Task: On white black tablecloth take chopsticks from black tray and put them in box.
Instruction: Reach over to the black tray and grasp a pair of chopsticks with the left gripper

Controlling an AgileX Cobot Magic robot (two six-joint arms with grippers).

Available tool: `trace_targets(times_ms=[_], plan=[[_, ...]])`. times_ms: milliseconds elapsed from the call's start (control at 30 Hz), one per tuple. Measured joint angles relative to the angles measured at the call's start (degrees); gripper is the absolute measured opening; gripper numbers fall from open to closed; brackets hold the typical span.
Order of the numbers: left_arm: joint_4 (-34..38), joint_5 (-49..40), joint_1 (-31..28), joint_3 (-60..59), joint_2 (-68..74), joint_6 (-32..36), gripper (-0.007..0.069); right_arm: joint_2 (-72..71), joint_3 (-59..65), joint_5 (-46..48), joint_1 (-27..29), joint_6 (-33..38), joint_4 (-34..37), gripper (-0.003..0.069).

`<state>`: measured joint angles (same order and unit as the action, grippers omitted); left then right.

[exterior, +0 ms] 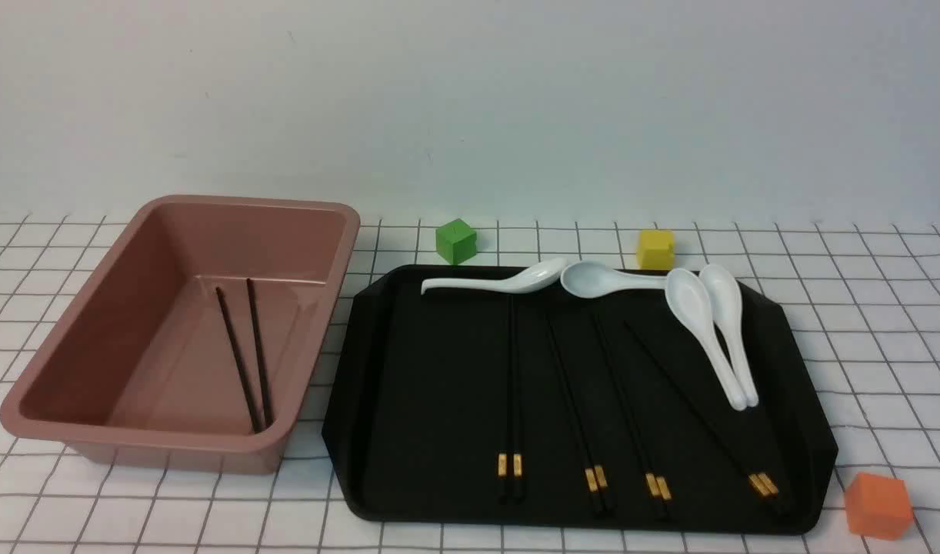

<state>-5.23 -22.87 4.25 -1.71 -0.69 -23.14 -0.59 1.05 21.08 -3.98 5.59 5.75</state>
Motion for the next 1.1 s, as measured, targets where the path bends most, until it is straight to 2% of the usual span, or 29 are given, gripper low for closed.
trace_targets(times_ms=[1100], plan=[[0.0, 0.0, 0.0, 0.0, 0.0, 0.0, 0.0113, 0.0, 0.0, 0.0, 0.0, 0.0, -0.1, 0.0239]])
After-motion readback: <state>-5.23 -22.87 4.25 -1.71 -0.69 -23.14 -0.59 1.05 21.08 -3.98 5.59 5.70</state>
